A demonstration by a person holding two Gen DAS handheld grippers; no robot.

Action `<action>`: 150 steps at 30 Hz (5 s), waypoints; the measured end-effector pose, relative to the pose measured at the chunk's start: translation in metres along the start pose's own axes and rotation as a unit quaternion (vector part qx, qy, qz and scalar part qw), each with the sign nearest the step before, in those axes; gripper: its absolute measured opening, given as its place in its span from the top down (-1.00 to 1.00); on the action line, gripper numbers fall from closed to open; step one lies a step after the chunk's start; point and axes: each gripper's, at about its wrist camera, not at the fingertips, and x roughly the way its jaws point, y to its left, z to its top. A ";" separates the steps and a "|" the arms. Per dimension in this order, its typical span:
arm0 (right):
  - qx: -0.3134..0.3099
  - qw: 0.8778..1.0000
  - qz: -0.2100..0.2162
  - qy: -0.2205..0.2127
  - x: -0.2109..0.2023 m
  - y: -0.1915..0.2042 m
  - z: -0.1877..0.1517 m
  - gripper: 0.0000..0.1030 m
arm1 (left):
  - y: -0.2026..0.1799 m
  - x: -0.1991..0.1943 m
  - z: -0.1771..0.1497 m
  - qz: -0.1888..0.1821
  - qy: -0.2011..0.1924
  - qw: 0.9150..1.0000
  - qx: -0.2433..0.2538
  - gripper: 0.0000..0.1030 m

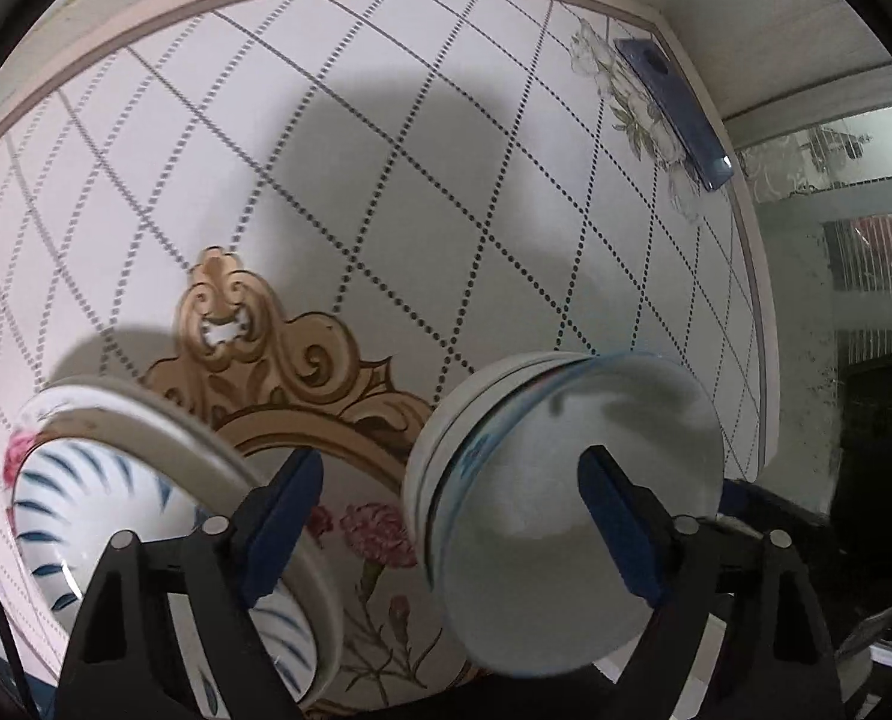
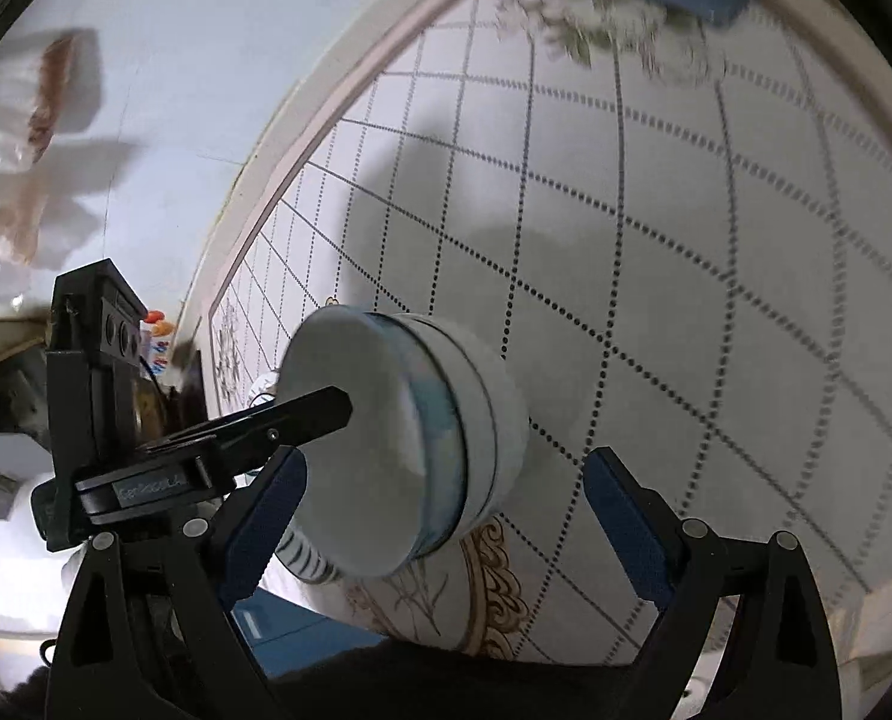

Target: Organize plates and bowls

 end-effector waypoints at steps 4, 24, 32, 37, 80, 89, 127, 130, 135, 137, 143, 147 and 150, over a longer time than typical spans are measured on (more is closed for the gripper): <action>0.011 1.000 0.017 0.019 0.022 -0.010 0.004 -0.85 | 0.000 0.009 0.006 -0.005 0.010 1.000 -0.001 -0.65; 0.025 0.998 0.041 0.043 0.065 -0.022 0.002 -0.03 | -0.001 0.024 -0.002 -0.029 -0.008 0.999 -0.020 0.05; 0.025 0.998 0.032 0.041 0.058 -0.022 -0.005 -0.03 | 0.002 0.017 -0.012 -0.026 -0.006 0.999 -0.038 0.05; 0.018 0.998 0.031 0.042 0.048 -0.015 -0.007 -0.03 | 0.003 0.006 -0.016 -0.028 -0.015 0.999 -0.043 0.05; -0.161 0.971 0.007 0.177 0.195 0.172 -0.032 -0.03 | 0.188 -0.063 -0.105 -0.027 -0.105 0.964 -0.244 0.06; -0.164 0.971 0.001 0.176 0.193 0.175 -0.034 -0.02 | 0.191 -0.067 -0.108 -0.018 -0.110 0.965 -0.238 0.07; -0.281 0.932 -0.208 -0.098 0.035 0.263 -0.139 -0.87 | 0.138 -0.181 -0.215 0.151 -0.270 0.944 -0.115 -0.77; -0.285 0.927 -0.206 -0.132 0.011 0.275 -0.169 -0.89 | 0.128 -0.199 -0.236 0.159 -0.297 0.936 -0.105 -0.84; -0.295 0.918 -0.200 -0.173 -0.027 0.291 -0.218 -0.92 | 0.111 -0.225 -0.279 0.165 -0.333 0.923 -0.097 -0.84; -0.298 0.915 -0.194 -0.190 -0.044 0.295 -0.236 -0.93 | 0.104 -0.234 -0.296 0.166 -0.348 0.918 -0.097 -0.85; -0.311 0.902 -0.185 -0.235 -0.092 0.298 -0.284 -0.95 | 0.077 -0.253 -0.345 0.186 -0.393 0.895 -0.104 -0.99; -0.325 0.892 -0.181 -0.256 -0.118 0.298 -0.313 -0.96 | 0.060 -0.259 -0.378 0.194 -0.412 0.883 -0.114 -0.99; -0.336 0.887 -0.177 -0.264 -0.137 0.296 -0.335 -0.96 | 0.049 -0.260 -0.400 0.198 -0.421 0.877 -0.118 -0.99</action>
